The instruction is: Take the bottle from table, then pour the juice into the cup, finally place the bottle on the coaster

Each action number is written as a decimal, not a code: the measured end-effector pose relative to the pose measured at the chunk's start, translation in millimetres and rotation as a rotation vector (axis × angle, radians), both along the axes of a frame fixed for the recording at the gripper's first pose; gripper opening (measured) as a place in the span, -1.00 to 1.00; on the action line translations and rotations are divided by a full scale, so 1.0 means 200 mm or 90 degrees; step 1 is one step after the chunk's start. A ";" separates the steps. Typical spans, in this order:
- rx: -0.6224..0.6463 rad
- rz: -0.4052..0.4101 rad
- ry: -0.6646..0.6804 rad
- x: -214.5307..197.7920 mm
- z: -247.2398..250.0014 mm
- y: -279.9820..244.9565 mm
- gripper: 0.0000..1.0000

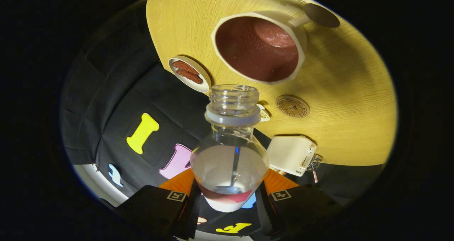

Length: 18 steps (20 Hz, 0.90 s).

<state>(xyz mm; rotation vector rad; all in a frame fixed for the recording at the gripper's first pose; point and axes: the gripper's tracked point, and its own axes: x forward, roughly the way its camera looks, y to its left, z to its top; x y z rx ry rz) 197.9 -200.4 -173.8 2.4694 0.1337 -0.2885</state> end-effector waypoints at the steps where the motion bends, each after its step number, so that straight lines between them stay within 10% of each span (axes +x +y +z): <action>1: -0.001 0.000 -0.001 0.01 0.00 0.00 0.41; 9: -0.154 -0.033 0.001 -0.07 -0.02 0.02 0.41; 18: -0.639 0.179 0.046 -0.31 -0.15 0.29 0.40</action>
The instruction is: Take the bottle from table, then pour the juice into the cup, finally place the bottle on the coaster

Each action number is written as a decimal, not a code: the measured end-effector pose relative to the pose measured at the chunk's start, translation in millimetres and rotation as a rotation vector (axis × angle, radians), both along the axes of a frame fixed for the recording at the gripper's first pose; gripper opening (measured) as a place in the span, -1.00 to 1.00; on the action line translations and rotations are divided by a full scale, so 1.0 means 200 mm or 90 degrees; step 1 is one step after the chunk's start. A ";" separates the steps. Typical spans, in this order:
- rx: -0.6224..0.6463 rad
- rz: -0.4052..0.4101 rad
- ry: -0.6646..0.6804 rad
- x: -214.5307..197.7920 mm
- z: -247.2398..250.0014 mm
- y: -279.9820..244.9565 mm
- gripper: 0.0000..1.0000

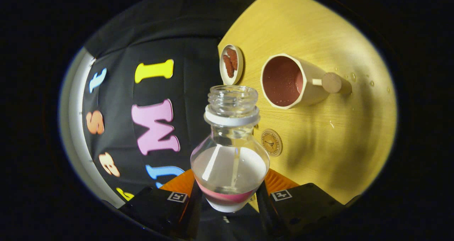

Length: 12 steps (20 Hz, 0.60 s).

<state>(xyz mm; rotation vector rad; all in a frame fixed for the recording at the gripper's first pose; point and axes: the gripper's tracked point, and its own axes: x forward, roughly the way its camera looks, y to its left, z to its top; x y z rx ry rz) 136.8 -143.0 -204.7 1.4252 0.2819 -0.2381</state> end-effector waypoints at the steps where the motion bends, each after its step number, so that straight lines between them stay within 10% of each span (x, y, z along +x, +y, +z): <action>1: -0.039 0.023 0.014 -0.04 -0.03 0.03 0.40; 12: -0.628 0.144 0.044 -0.42 0.04 0.16 0.40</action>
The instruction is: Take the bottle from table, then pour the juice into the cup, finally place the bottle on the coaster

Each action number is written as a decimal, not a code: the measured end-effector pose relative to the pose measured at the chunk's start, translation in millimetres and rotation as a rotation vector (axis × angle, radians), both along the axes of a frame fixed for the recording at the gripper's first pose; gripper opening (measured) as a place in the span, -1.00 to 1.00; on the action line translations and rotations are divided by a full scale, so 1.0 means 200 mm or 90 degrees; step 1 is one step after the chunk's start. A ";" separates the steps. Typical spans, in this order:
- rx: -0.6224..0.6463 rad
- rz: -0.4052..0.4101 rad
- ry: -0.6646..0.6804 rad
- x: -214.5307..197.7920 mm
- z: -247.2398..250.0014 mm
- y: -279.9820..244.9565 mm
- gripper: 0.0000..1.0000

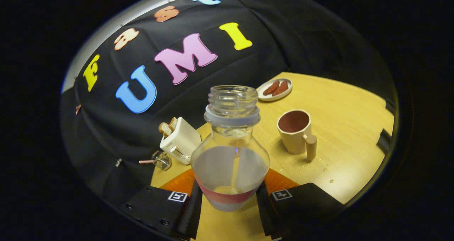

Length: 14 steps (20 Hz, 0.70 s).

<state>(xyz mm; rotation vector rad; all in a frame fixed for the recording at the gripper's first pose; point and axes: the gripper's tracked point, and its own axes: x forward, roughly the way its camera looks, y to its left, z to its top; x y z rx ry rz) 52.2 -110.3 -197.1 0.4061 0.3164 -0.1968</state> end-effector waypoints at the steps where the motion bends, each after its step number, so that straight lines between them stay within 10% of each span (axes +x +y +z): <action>1: -0.047 0.008 0.001 0.03 -0.01 0.02 0.41; 14: -0.296 -0.010 -0.054 0.64 0.08 0.19 0.41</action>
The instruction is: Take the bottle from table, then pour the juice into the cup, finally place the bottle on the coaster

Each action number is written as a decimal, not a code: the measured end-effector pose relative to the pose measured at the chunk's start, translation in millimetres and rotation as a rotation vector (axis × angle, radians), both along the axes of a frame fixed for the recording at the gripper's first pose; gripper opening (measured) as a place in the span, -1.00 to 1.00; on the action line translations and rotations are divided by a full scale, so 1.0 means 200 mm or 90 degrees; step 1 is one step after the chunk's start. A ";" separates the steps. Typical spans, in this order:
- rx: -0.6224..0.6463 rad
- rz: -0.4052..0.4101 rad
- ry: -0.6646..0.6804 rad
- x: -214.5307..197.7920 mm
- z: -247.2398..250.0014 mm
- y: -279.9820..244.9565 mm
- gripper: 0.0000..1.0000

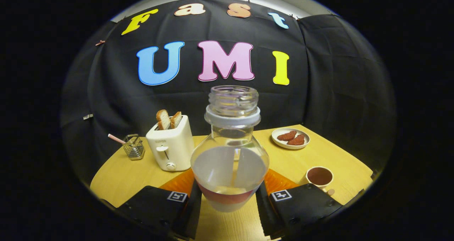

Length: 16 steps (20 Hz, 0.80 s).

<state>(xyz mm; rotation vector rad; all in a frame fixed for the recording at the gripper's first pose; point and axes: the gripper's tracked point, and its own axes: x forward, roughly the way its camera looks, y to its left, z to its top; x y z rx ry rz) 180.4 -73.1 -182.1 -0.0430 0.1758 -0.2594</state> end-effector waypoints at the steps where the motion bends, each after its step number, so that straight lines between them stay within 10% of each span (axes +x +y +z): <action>1: -0.014 -0.005 -0.005 0.06 0.01 -0.02 0.41; 16: -0.103 -0.089 0.052 0.58 -0.22 -0.24 0.42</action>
